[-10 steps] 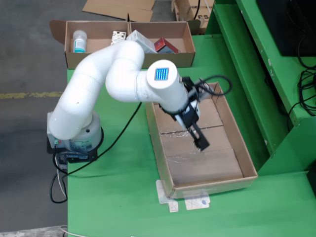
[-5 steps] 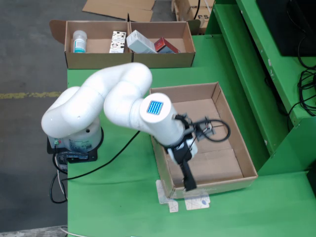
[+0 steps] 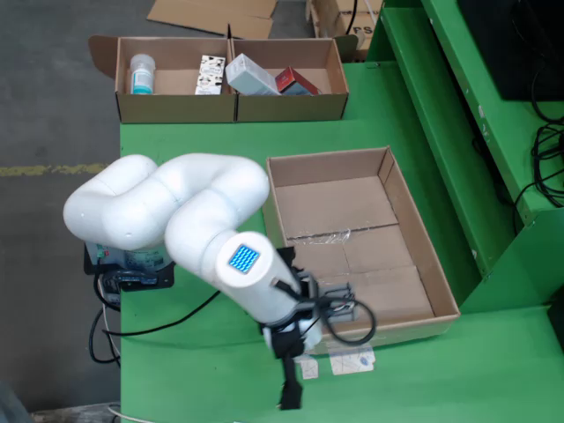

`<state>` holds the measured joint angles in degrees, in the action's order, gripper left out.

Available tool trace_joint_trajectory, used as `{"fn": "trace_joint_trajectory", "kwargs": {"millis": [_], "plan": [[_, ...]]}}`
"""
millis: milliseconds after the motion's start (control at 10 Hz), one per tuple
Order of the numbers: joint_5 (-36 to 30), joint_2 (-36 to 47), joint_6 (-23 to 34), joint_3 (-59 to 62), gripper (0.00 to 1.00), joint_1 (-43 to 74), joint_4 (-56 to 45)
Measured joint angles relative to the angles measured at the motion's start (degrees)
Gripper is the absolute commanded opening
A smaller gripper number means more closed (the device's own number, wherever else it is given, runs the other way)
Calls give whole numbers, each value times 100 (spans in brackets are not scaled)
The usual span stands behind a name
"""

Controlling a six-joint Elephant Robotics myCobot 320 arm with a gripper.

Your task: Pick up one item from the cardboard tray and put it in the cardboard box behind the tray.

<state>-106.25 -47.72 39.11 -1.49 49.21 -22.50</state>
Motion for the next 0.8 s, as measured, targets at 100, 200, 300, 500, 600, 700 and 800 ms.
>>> {"fn": "trace_joint_trajectory", "kwargs": {"millis": [100,200,300,500,600,700,800], "plan": [[0,-53,0,9,100,308,0],[0,-53,0,9,100,554,0],[0,-53,0,9,100,791,0],[0,-53,0,9,100,1292,0],[0,-53,0,9,100,1336,0],[0,-53,0,9,100,1328,0],[0,-53,0,9,100,1336,0]]}}
